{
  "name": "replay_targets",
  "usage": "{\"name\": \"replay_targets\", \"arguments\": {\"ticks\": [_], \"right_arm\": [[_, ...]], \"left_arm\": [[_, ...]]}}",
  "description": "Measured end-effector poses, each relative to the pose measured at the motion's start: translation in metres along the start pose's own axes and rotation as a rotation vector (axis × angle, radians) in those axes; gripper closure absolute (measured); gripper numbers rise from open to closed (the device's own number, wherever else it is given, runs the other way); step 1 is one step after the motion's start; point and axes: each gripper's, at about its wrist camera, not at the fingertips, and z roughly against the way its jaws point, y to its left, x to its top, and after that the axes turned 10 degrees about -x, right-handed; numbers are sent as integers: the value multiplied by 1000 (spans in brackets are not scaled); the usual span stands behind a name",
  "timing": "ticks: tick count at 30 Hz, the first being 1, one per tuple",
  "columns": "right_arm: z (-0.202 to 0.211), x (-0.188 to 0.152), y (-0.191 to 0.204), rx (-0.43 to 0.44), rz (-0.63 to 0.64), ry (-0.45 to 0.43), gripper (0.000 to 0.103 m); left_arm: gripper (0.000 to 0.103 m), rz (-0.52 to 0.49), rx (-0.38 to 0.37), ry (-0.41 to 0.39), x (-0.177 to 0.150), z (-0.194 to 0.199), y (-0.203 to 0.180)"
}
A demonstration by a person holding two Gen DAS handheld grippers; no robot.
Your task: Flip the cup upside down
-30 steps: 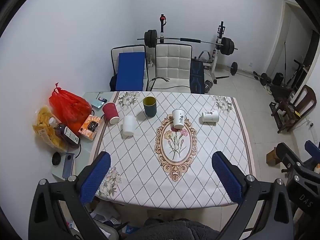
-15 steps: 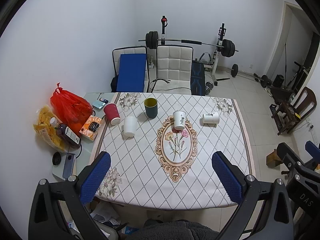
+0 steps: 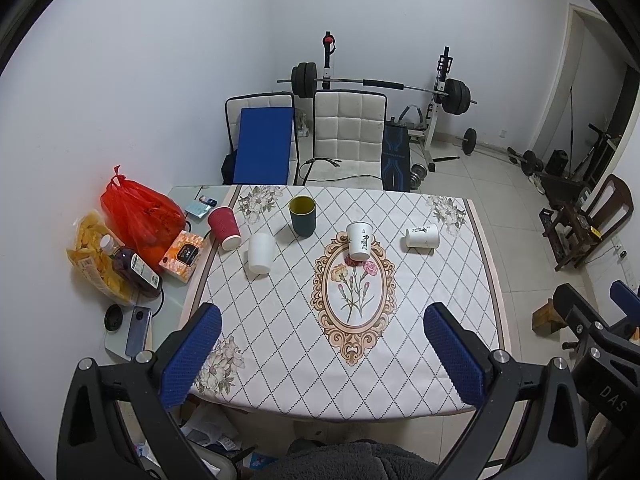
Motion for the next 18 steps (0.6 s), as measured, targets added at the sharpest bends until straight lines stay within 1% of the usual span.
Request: {"name": "replay_targets", "arguments": {"ticks": [18], "right_arm": [[-1,5,4,2,6,-1,0]], "left_arm": [[0,4,-2,0,0,1,2]]}}
